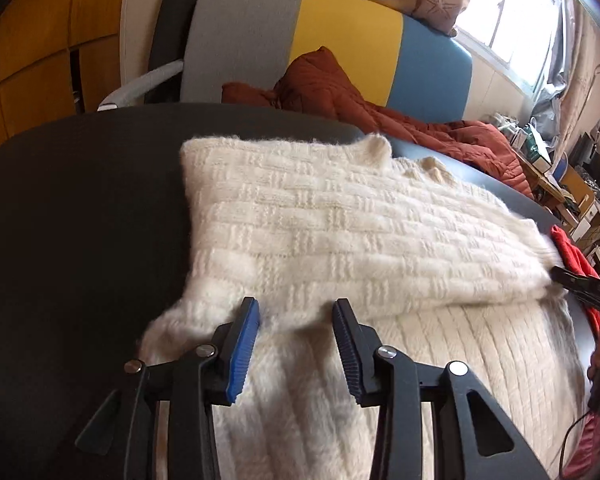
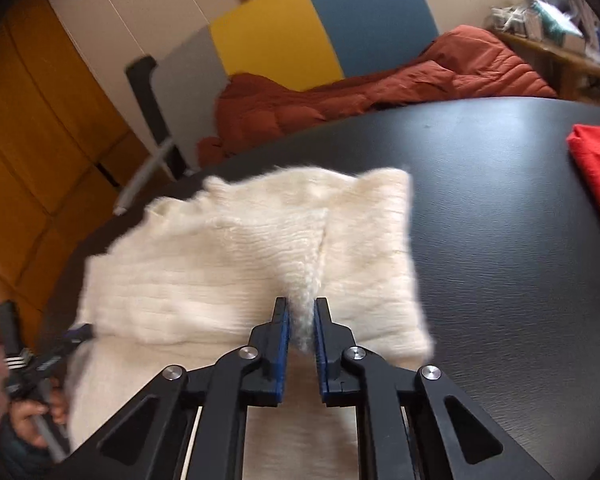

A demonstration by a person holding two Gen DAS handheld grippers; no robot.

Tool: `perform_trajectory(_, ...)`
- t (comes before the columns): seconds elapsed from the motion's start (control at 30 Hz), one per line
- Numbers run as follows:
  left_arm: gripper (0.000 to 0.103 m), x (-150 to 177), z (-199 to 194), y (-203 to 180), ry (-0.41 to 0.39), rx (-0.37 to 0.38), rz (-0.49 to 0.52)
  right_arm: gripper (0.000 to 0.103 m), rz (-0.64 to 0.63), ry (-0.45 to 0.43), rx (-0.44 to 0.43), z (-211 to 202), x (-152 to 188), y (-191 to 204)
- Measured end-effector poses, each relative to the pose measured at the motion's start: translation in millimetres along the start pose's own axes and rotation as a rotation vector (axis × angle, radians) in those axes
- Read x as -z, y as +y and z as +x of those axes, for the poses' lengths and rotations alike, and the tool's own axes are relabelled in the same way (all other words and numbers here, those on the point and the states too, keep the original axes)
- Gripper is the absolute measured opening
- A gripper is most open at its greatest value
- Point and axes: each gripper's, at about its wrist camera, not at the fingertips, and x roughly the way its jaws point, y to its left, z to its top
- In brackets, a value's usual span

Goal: Fold clothes

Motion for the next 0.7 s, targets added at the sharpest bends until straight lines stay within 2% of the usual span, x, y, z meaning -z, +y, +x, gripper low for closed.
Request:
perform_trajectory(0.07,0.038,0,-6,1,-0.001,0.011,-0.005,0.015,-0.005,-0.012,0.011,-2,-2,1)
perform_trajectory(0.1,0.038,0,-10,4,-0.016,0.026,-0.021,0.021,-0.013,-0.024,0.013,-5,-4,4)
perform_trajectory(0.2,0.038,-3,-20,17,-0.070,0.065,-0.088,0.031,-0.040,-0.060,0.018,-13,-9,13)
perform_trajectory(0.33,0.042,-17,-30,46,-0.142,0.041,-0.217,0.061,-0.084,-0.104,0.025,-21,-16,27)
perform_trajectory(0.4,0.042,-25,-26,65,-0.135,0.033,-0.279,0.068,-0.151,-0.100,0.030,-12,-18,47)
perform_trajectory(0.5,0.043,-37,-15,93,-0.104,0.067,-0.371,0.082,-0.219,-0.069,0.055,13,-17,67)
perform_trajectory(0.53,0.044,-41,-12,100,-0.097,0.077,-0.395,0.083,-0.238,-0.056,0.065,22,-17,72)
perform_trajectory(0.57,0.044,-42,-9,105,-0.089,0.095,-0.407,0.083,-0.255,-0.044,0.076,30,-16,76)
perform_trajectory(0.7,0.044,-53,17,119,-0.035,0.166,-0.446,0.101,-0.280,-0.014,0.109,51,-7,74)
